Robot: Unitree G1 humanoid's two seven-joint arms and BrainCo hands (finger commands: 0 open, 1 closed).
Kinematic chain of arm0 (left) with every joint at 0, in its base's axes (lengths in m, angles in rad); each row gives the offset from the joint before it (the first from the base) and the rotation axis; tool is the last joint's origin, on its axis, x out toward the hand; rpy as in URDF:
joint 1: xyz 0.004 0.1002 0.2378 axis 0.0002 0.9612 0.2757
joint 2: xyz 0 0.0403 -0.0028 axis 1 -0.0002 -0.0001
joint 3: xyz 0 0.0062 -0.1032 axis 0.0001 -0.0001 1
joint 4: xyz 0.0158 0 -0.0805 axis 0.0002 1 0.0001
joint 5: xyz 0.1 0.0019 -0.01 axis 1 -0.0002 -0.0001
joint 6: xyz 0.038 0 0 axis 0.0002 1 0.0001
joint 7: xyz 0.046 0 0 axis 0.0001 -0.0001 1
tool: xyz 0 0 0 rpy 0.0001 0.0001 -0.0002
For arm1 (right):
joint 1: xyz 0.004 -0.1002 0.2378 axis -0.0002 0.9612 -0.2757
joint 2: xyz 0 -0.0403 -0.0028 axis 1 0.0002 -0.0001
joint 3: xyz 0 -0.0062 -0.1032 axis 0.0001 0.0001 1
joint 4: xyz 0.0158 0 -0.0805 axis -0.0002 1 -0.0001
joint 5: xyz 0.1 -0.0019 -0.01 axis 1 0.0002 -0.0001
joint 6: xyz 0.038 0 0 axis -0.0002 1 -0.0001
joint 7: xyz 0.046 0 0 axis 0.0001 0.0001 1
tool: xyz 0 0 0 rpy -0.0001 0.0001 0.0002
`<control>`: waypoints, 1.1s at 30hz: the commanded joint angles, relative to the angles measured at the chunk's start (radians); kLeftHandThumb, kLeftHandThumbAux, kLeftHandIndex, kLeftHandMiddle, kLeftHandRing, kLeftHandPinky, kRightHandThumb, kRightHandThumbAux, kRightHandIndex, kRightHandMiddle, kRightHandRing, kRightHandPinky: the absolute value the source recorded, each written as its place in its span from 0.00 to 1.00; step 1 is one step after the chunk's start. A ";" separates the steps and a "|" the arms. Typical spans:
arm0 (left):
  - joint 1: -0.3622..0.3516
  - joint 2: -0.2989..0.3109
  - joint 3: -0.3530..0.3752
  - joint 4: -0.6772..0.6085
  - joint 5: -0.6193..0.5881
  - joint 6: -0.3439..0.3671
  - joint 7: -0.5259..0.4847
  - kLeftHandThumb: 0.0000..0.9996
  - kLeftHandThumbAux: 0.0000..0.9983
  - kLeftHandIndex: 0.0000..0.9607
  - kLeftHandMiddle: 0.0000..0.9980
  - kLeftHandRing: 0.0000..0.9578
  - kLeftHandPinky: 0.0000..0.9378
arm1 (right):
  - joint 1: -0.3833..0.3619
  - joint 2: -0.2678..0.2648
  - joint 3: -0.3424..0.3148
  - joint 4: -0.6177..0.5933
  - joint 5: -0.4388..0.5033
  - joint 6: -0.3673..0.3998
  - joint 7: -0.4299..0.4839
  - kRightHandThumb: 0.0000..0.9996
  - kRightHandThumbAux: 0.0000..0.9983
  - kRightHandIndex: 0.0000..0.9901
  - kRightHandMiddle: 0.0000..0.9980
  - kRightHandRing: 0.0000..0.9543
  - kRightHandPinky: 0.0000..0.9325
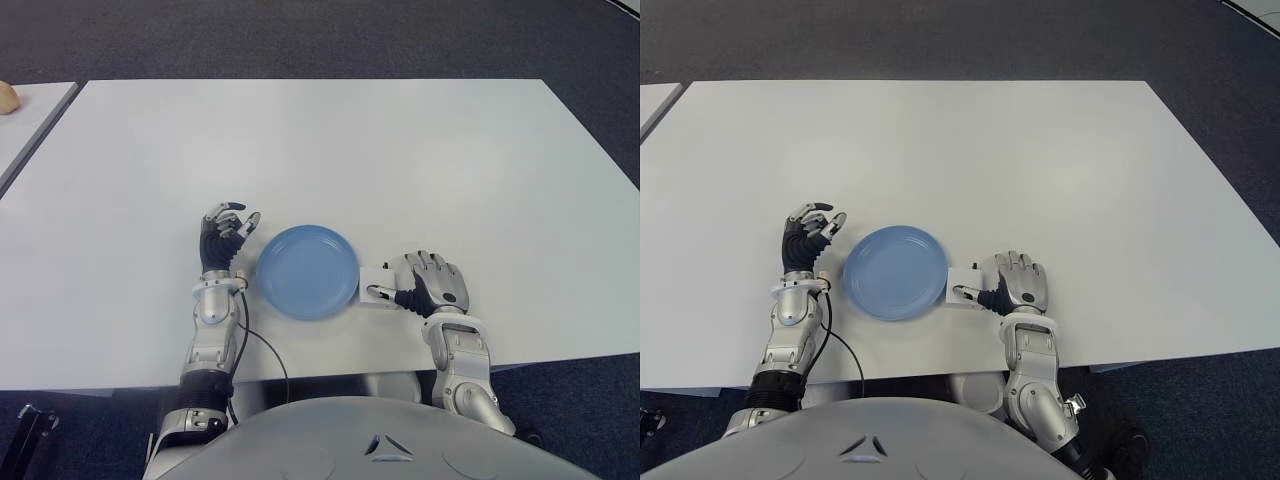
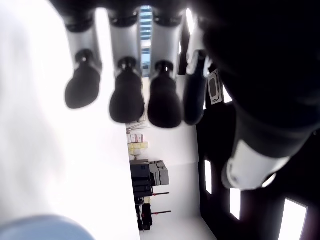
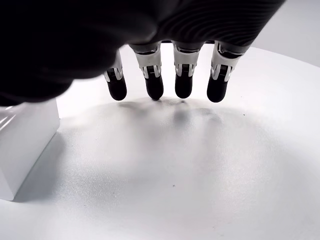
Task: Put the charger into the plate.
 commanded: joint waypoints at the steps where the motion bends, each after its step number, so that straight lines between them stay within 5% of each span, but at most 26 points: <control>1: 0.017 -0.005 -0.002 -0.006 0.002 -0.004 0.010 0.71 0.72 0.46 0.79 0.80 0.80 | 0.020 -0.027 0.001 0.034 -0.004 -0.054 0.001 0.53 0.15 0.00 0.00 0.00 0.00; 25: 0.028 -0.004 -0.003 -0.023 0.004 -0.010 0.007 0.71 0.72 0.46 0.79 0.80 0.80 | 0.048 -0.050 -0.056 0.043 0.054 -0.171 -0.142 0.53 0.19 0.00 0.00 0.00 0.00; 29: 0.026 -0.002 -0.003 -0.019 0.010 -0.016 0.011 0.71 0.72 0.46 0.79 0.80 0.80 | 0.040 -0.063 -0.089 0.053 0.128 -0.212 -0.193 0.53 0.20 0.00 0.00 0.00 0.00; 33: 0.024 0.001 0.000 -0.016 0.007 -0.013 0.008 0.71 0.72 0.46 0.78 0.79 0.79 | -0.047 -0.131 -0.188 0.109 0.329 -0.343 -0.224 0.53 0.22 0.00 0.00 0.00 0.00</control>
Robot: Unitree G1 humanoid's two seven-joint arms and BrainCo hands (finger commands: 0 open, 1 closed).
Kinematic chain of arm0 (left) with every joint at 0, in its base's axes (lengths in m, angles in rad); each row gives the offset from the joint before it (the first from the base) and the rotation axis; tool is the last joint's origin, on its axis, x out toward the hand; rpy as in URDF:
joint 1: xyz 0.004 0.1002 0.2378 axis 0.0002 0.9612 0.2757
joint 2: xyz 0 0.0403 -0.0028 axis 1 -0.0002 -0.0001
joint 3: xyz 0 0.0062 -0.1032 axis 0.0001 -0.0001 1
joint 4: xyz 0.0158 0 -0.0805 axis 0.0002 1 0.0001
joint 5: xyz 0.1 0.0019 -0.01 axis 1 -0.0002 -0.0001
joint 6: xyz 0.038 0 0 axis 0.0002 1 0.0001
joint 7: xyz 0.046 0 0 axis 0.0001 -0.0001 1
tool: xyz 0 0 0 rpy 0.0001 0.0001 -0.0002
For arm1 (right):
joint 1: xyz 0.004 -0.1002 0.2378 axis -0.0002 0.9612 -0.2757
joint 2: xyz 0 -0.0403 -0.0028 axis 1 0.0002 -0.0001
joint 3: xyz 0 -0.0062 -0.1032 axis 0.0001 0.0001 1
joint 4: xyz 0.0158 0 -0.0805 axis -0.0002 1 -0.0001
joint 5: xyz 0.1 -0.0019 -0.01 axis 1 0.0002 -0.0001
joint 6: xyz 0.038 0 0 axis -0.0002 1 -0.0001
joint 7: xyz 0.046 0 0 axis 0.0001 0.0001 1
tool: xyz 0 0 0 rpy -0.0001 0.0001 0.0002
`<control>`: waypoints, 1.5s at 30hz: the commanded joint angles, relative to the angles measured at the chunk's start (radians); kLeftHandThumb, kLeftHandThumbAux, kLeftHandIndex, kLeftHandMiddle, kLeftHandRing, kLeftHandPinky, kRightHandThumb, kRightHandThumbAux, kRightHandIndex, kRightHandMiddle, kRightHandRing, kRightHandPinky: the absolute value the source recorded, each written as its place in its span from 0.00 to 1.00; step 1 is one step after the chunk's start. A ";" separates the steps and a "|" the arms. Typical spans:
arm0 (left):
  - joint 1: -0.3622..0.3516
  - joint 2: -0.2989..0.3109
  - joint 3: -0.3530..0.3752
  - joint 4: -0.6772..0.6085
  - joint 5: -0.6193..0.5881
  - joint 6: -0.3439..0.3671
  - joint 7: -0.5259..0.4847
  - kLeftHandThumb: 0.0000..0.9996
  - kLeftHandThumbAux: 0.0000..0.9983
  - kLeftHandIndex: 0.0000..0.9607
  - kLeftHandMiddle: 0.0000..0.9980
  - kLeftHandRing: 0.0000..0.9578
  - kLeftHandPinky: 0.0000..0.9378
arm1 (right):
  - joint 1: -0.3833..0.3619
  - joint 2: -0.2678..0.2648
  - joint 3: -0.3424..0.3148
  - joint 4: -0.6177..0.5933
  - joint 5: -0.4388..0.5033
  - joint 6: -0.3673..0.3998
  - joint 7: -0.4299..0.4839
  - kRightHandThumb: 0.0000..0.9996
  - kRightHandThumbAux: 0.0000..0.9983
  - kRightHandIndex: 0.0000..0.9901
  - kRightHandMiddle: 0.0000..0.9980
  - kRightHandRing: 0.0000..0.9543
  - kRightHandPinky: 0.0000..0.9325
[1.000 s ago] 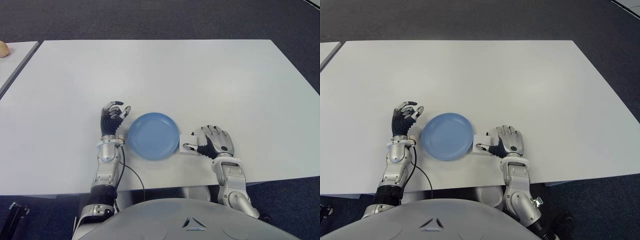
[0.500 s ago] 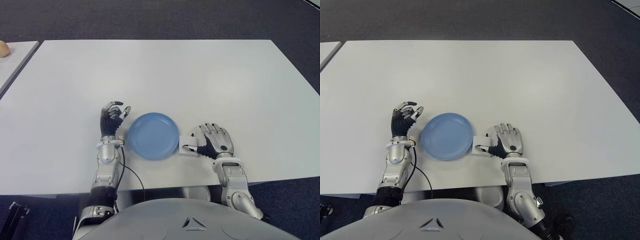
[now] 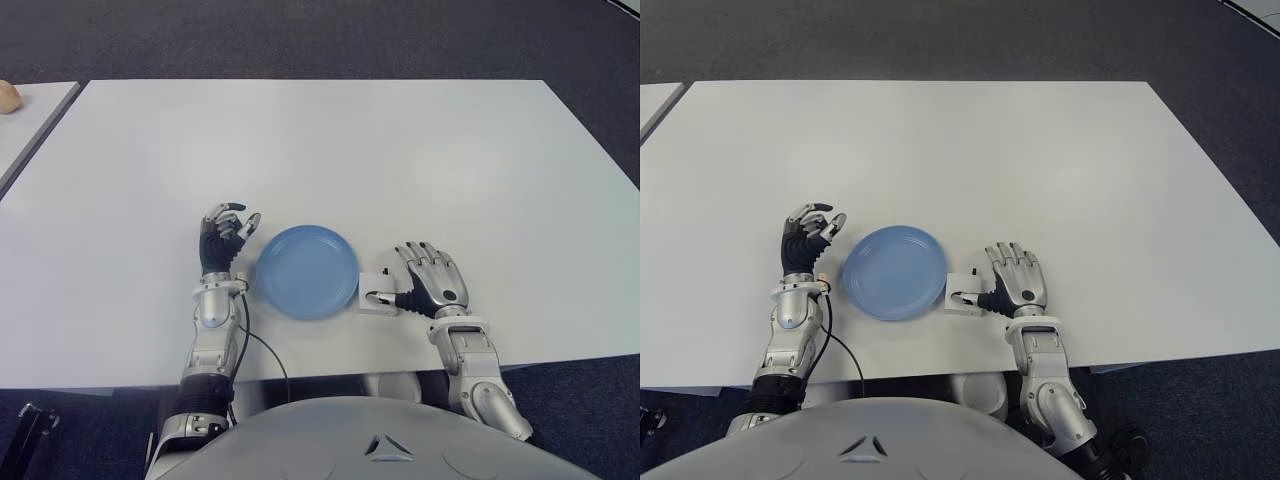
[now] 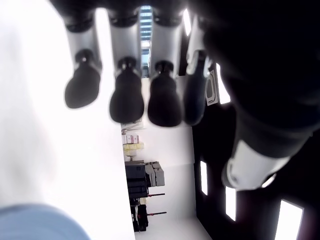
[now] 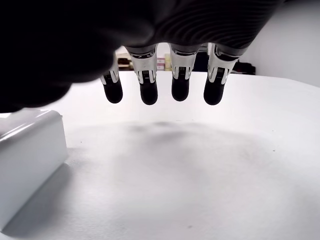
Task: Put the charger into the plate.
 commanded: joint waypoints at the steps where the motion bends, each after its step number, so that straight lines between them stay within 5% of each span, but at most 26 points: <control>1: 0.002 0.004 0.001 0.011 0.005 0.005 0.008 0.71 0.72 0.46 0.78 0.79 0.79 | -0.062 -0.081 -0.094 0.075 0.188 -0.130 -0.017 0.54 0.22 0.00 0.00 0.00 0.00; 5: 0.000 0.002 0.003 0.009 0.003 0.016 0.010 0.71 0.72 0.46 0.78 0.79 0.79 | -0.112 -0.119 -0.146 0.105 0.318 -0.230 -0.035 0.54 0.22 0.00 0.00 0.00 0.00; 10: -0.002 -0.003 0.002 0.003 0.010 0.031 0.020 0.71 0.72 0.46 0.78 0.79 0.79 | -0.289 -0.129 -0.207 0.169 0.506 -0.335 -0.015 0.52 0.19 0.00 0.00 0.00 0.00; 17: -0.011 -0.003 0.001 0.007 -0.003 0.036 0.013 0.71 0.72 0.46 0.79 0.80 0.80 | -0.486 -0.145 -0.233 0.261 0.633 -0.441 -0.012 0.50 0.17 0.00 0.00 0.00 0.00; 21: -0.013 0.001 0.000 0.011 -0.005 0.035 0.007 0.71 0.72 0.46 0.79 0.80 0.80 | -0.610 -0.178 -0.242 0.267 0.676 -0.443 0.066 0.51 0.16 0.00 0.00 0.00 0.00; 28: -0.017 0.009 0.001 0.015 -0.013 0.037 -0.004 0.71 0.72 0.46 0.79 0.80 0.80 | -0.794 -0.267 -0.229 0.195 0.704 -0.344 0.350 0.50 0.15 0.00 0.00 0.00 0.00; 39: -0.019 0.002 -0.005 0.010 -0.005 0.048 0.010 0.71 0.72 0.46 0.78 0.79 0.79 | -0.790 -0.354 -0.167 0.172 0.689 -0.483 0.423 0.50 0.13 0.00 0.00 0.00 0.00; 45: -0.015 -0.001 -0.007 -0.003 -0.002 0.060 0.013 0.71 0.72 0.46 0.78 0.80 0.80 | -0.691 -0.432 -0.186 0.259 0.735 -0.707 0.348 0.51 0.13 0.00 0.00 0.00 0.00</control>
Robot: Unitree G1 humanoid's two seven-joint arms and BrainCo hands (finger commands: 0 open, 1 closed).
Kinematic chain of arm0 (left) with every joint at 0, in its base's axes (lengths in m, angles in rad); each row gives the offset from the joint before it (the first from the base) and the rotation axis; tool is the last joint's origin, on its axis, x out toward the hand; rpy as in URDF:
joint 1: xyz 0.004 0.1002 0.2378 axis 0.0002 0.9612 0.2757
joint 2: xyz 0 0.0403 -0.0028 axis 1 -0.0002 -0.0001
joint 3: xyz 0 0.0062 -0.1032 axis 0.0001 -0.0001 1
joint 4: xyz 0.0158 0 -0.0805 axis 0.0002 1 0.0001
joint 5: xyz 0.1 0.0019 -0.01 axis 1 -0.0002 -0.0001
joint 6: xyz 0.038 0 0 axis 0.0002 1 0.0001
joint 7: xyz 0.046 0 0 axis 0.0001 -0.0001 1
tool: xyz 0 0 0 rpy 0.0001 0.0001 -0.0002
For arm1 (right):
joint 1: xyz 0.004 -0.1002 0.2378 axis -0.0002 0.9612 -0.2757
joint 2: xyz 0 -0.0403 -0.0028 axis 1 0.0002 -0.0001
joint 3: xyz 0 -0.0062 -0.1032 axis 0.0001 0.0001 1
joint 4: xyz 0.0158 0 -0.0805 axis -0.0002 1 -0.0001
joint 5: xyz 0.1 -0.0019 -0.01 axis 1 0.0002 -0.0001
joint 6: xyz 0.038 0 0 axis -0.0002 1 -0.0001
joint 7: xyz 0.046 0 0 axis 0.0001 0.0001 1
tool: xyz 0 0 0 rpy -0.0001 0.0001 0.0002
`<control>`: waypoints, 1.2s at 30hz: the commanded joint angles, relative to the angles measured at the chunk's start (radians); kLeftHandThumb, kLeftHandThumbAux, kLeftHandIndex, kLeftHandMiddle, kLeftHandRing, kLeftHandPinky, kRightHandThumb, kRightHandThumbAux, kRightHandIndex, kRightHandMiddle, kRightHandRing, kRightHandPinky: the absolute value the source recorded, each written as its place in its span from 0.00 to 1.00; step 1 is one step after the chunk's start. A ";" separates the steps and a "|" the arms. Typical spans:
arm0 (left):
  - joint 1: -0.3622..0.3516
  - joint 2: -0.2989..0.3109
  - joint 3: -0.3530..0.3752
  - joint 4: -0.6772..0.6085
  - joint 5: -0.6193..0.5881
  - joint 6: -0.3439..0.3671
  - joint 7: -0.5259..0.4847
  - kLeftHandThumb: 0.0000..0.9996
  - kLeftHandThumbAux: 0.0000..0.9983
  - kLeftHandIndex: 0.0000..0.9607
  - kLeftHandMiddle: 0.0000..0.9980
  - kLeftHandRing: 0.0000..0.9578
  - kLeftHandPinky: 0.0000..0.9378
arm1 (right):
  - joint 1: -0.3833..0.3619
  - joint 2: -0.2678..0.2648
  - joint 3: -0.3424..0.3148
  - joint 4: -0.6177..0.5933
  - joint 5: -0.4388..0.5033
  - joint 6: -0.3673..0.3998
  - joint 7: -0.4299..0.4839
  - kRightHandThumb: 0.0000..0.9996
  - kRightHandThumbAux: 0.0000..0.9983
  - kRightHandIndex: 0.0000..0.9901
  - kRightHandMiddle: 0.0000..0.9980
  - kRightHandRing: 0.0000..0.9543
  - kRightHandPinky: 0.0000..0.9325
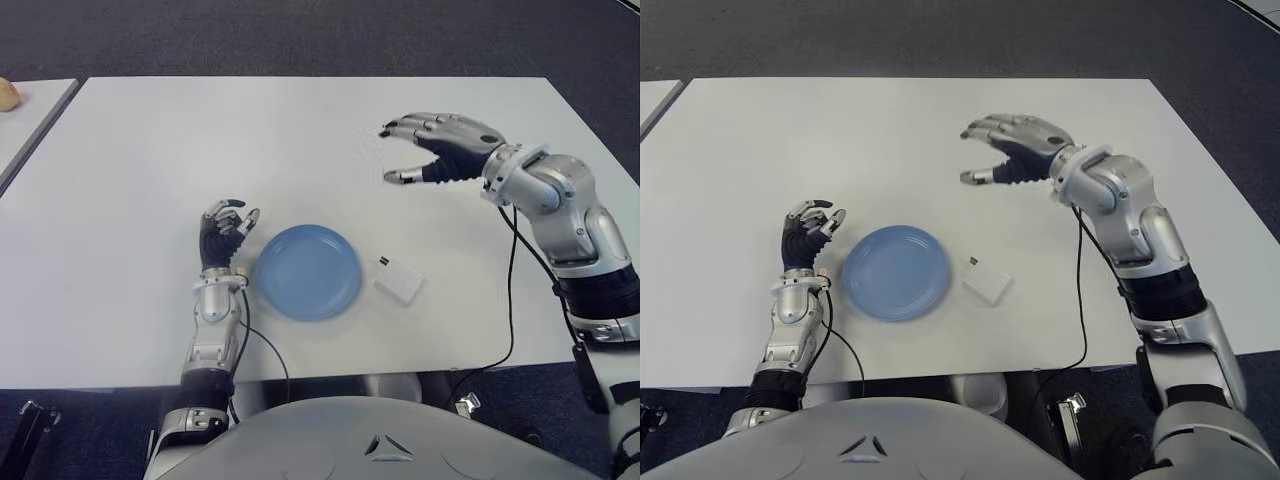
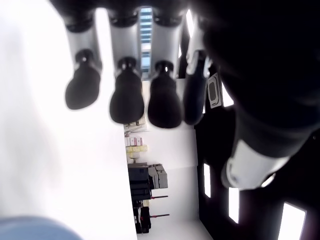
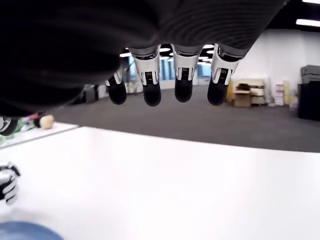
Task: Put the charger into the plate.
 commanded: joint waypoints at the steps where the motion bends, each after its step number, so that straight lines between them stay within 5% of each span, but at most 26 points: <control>1: 0.010 -0.003 -0.006 -0.004 0.008 0.024 0.005 0.71 0.72 0.46 0.78 0.80 0.80 | 0.102 -0.068 -0.015 0.071 0.040 -0.174 -0.060 0.50 0.13 0.00 0.00 0.00 0.00; 5: 0.014 -0.004 -0.008 -0.012 0.013 0.031 0.008 0.71 0.72 0.46 0.79 0.80 0.80 | 0.133 -0.101 -0.025 0.138 0.040 -0.303 -0.127 0.49 0.13 0.00 0.00 0.00 0.00; 10: 0.023 -0.008 -0.009 -0.033 0.023 0.052 0.016 0.71 0.72 0.46 0.79 0.81 0.80 | 0.147 -0.153 -0.023 0.208 -0.068 -0.501 -0.277 0.45 0.13 0.00 0.00 0.00 0.00; 16: 0.035 -0.013 -0.009 -0.062 0.027 0.085 0.018 0.71 0.72 0.46 0.78 0.79 0.79 | 0.265 -0.203 -0.066 0.157 -0.161 -0.576 -0.388 0.39 0.14 0.00 0.00 0.00 0.00; 21: 0.042 -0.012 -0.012 -0.076 0.041 0.092 0.022 0.71 0.72 0.46 0.77 0.79 0.79 | 0.549 -0.191 -0.153 -0.029 -0.272 -0.506 -0.460 0.37 0.14 0.00 0.00 0.00 0.00; 27: 0.042 -0.009 -0.014 -0.073 0.043 0.075 0.016 0.71 0.72 0.46 0.77 0.79 0.79 | 0.788 -0.101 -0.224 -0.261 -0.305 -0.339 -0.378 0.35 0.16 0.00 0.00 0.00 0.00; 36: 0.045 -0.007 -0.015 -0.078 0.050 0.072 0.013 0.70 0.72 0.46 0.78 0.80 0.80 | 0.889 0.024 -0.234 -0.451 -0.379 -0.106 -0.188 0.36 0.21 0.00 0.00 0.00 0.00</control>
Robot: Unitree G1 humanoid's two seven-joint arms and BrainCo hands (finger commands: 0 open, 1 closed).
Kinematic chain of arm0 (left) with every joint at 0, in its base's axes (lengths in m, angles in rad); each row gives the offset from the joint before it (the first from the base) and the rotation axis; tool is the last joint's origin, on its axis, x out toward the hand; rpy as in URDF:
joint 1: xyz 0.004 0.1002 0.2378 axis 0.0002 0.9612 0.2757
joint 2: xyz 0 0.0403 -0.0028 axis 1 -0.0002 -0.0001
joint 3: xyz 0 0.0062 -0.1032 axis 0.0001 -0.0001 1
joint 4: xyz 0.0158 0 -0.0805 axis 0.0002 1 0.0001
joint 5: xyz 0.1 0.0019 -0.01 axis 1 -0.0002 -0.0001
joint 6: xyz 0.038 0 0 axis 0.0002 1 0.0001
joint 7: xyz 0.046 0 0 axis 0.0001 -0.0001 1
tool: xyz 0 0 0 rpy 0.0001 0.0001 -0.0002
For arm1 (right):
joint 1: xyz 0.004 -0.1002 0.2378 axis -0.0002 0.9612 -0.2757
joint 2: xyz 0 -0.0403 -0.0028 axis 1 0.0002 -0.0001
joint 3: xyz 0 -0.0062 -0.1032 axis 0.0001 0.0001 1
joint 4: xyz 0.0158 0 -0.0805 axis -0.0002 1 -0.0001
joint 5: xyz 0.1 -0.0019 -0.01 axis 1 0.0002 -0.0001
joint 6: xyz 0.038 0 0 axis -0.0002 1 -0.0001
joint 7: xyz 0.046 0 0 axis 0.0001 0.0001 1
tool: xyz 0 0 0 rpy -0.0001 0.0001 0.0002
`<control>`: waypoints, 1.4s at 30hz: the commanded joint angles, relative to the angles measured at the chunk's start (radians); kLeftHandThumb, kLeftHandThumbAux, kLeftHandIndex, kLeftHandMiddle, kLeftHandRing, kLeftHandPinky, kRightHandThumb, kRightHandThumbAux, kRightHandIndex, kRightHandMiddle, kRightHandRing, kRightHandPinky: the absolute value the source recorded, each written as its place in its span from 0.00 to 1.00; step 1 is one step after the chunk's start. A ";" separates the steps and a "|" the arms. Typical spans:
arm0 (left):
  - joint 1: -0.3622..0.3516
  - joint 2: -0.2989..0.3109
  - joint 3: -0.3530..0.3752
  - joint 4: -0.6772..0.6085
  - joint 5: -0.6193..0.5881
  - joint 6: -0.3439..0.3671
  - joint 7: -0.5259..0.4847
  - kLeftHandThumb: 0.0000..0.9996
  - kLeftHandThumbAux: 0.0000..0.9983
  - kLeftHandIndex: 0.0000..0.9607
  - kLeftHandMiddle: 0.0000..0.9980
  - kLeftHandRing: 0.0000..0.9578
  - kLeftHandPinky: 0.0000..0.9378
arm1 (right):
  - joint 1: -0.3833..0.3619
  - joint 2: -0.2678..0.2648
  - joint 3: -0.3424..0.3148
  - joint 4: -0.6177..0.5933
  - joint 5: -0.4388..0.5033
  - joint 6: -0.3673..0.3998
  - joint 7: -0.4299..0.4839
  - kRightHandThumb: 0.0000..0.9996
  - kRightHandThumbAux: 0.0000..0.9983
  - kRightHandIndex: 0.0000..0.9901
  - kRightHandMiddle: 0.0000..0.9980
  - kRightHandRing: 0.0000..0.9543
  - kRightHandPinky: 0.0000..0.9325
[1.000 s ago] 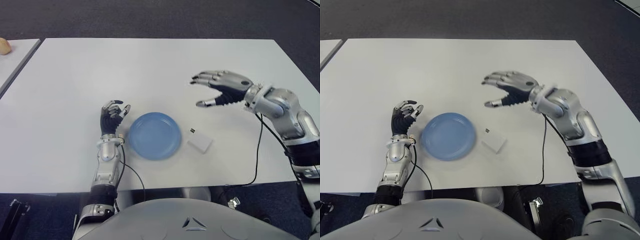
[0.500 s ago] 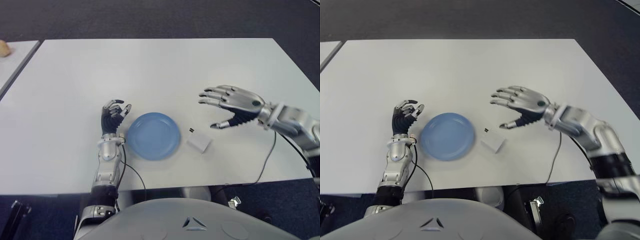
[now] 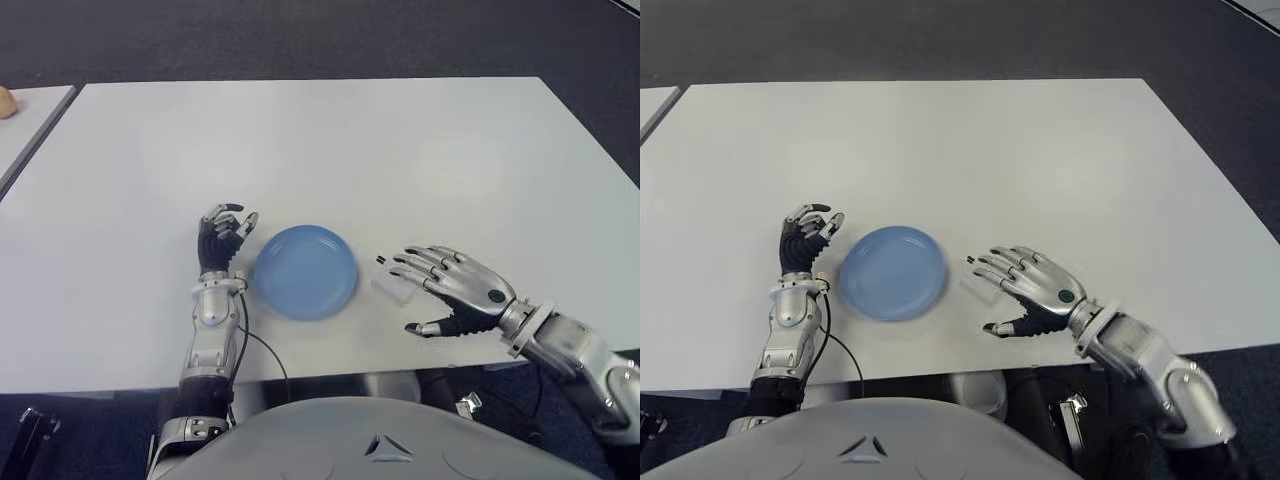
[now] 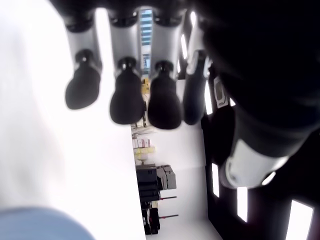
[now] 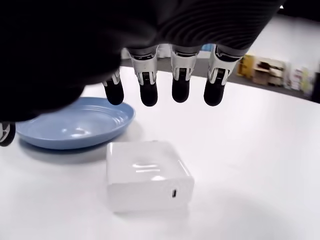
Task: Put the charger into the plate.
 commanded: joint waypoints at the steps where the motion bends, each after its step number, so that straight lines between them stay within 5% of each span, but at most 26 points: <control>1: 0.009 0.002 -0.011 -0.007 0.012 0.001 0.007 0.71 0.72 0.46 0.78 0.80 0.80 | 0.024 0.036 -0.018 -0.073 -0.054 0.098 0.089 0.37 0.22 0.00 0.00 0.00 0.00; 22: 0.001 -0.014 -0.007 0.001 -0.025 -0.020 -0.006 0.71 0.72 0.46 0.78 0.80 0.80 | 0.186 0.238 0.070 -0.264 -0.343 0.303 0.271 0.40 0.22 0.00 0.00 0.00 0.00; 32: -0.004 -0.022 -0.010 0.009 -0.029 -0.026 -0.006 0.71 0.72 0.46 0.79 0.80 0.80 | 0.182 0.266 0.090 -0.282 -0.374 0.366 0.253 0.32 0.26 0.00 0.00 0.00 0.00; 42: -0.002 -0.029 -0.007 0.007 -0.051 -0.028 -0.013 0.71 0.72 0.46 0.78 0.79 0.79 | 0.155 0.239 0.110 -0.242 -0.410 0.372 0.183 0.28 0.30 0.00 0.00 0.00 0.00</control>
